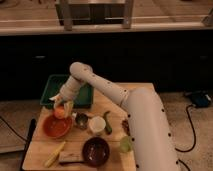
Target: Place apple in red bowl
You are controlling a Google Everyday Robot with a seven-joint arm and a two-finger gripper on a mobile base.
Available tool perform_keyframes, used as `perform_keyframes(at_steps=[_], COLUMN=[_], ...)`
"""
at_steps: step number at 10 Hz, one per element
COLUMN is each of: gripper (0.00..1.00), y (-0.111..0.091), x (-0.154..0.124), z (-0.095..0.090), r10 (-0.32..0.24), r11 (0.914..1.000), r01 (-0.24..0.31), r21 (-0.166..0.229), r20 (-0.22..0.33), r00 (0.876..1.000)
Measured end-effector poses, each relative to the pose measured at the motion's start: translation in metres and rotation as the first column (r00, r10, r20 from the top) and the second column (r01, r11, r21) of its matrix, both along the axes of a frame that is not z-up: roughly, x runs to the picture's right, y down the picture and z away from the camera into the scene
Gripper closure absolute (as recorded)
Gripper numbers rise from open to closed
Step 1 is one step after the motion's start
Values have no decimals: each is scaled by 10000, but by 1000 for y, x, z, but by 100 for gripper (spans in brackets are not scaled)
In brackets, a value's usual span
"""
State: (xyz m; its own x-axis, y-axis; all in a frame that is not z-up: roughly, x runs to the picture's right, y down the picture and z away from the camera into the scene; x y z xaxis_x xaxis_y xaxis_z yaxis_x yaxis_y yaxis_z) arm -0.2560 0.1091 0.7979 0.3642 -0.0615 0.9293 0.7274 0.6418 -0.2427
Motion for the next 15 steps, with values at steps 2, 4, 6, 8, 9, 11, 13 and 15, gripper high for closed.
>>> perform_keyframes(at_steps=[2, 4, 6, 8, 9, 11, 13, 15], gripper=[65, 42, 25, 20, 20, 20, 20, 20], y=[-1, -1, -1, -1, 0, 0, 1, 1], x=[1, -1, -3, -2, -2, -1, -1, -1], z=[0, 0, 0, 0, 1, 2, 2, 4], r10=[36, 23, -28, -66, -72, -75, -106, -124], r11=[10000, 10000, 10000, 10000, 10000, 10000, 9999, 9998], r01=[-36, -23, 28, 66, 72, 76, 107, 125], r21=[22, 16, 4, -14, -28, -64, -100, -142], r20=[31, 85, 105, 99, 92, 96, 102, 117], r00=[10000, 10000, 9999, 9999, 9999, 9999, 9999, 9999])
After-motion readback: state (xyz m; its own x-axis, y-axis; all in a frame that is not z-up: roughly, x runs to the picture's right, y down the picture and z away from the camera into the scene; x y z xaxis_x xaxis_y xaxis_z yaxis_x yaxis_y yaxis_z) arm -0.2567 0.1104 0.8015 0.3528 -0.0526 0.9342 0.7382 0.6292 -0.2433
